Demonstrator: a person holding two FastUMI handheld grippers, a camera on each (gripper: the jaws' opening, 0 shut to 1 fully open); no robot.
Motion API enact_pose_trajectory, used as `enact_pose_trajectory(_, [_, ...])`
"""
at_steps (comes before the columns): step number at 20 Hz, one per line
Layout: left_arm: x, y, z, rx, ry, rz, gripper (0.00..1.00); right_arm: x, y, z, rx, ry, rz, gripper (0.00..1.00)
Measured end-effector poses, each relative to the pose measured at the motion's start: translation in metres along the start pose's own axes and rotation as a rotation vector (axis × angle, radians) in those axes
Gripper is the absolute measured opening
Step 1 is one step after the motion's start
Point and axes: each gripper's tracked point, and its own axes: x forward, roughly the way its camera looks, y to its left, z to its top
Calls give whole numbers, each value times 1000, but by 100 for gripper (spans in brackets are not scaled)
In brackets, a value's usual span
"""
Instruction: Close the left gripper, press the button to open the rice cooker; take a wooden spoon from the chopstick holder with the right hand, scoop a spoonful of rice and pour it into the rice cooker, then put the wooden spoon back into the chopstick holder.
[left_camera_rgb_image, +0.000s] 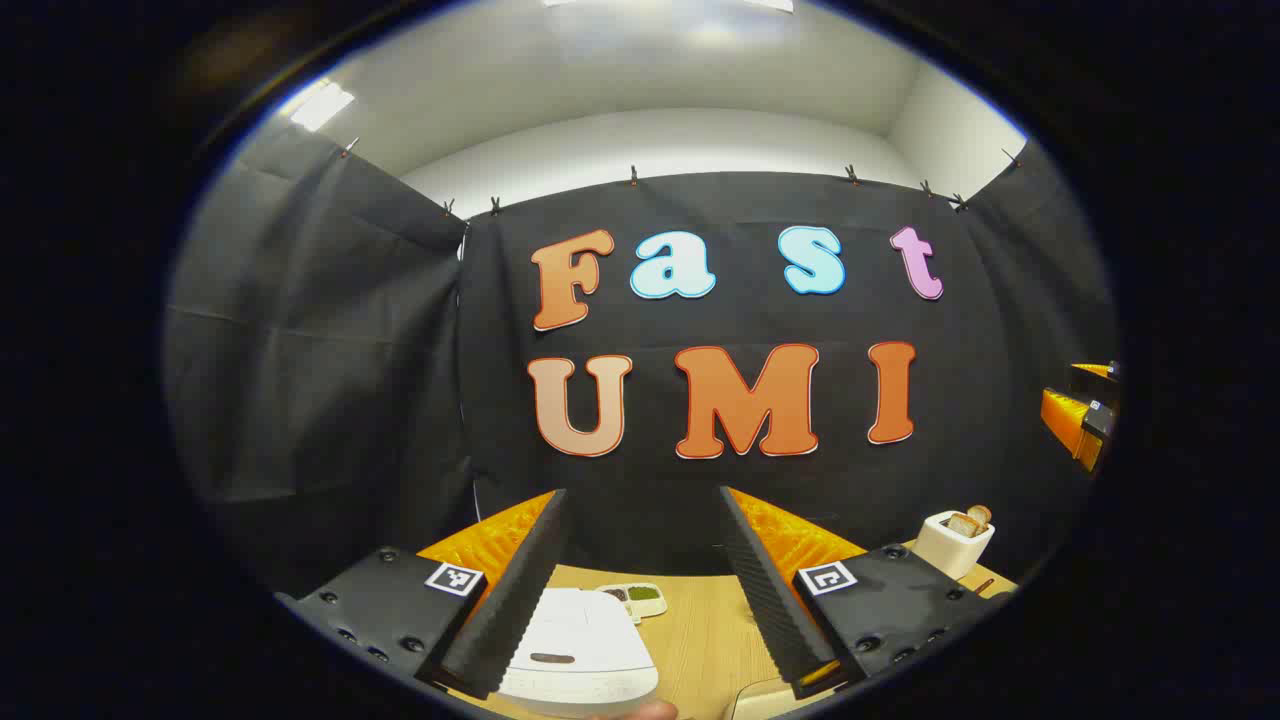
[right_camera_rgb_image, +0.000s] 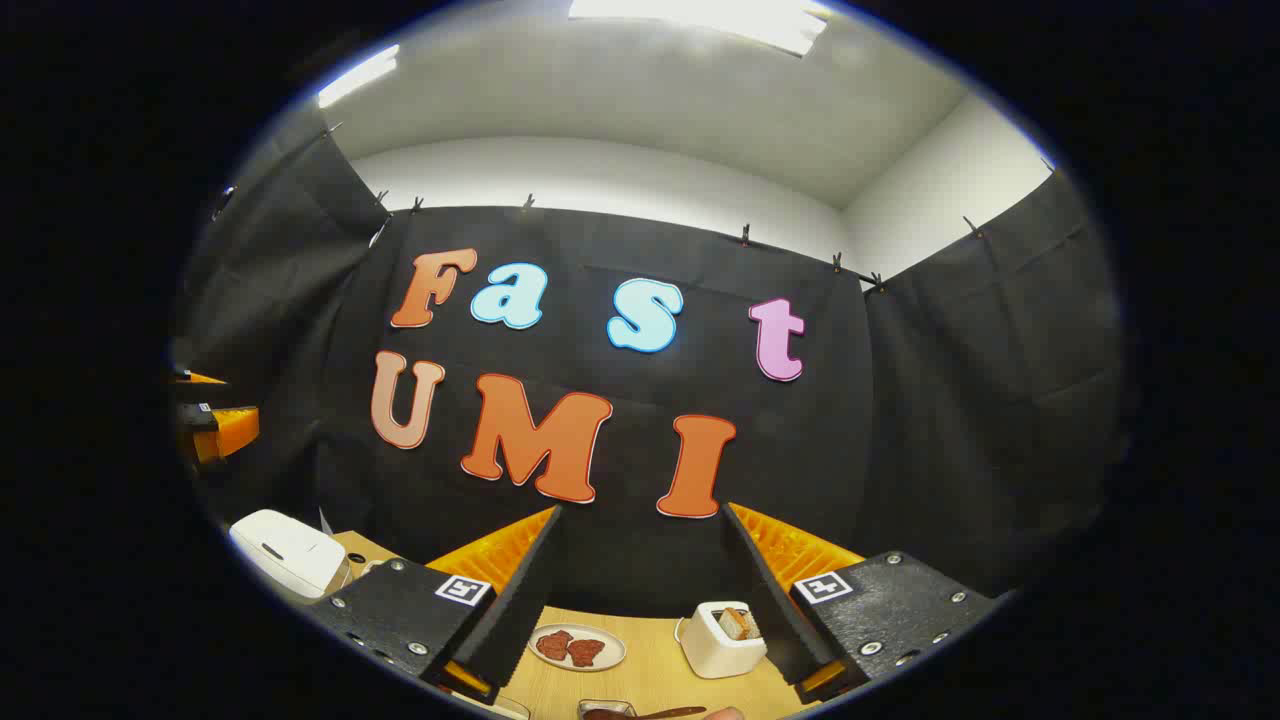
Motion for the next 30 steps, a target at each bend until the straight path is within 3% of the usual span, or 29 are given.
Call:
enact_pose_trajectory(14, [14, -7, 10, 14, -16, -38, 99, 8, -9, -8, 3, 27, -31, 95])
enact_pose_trajectory(26, [25, 36, 15, 21, -8, 56, 99, 8, -14, -16, 24, 14, -38, 94])
enact_pose_trajectory(30, [39, 53, 3, 26, 53, 78, 54, 6, -14, -27, 27, 35, -34, 94])
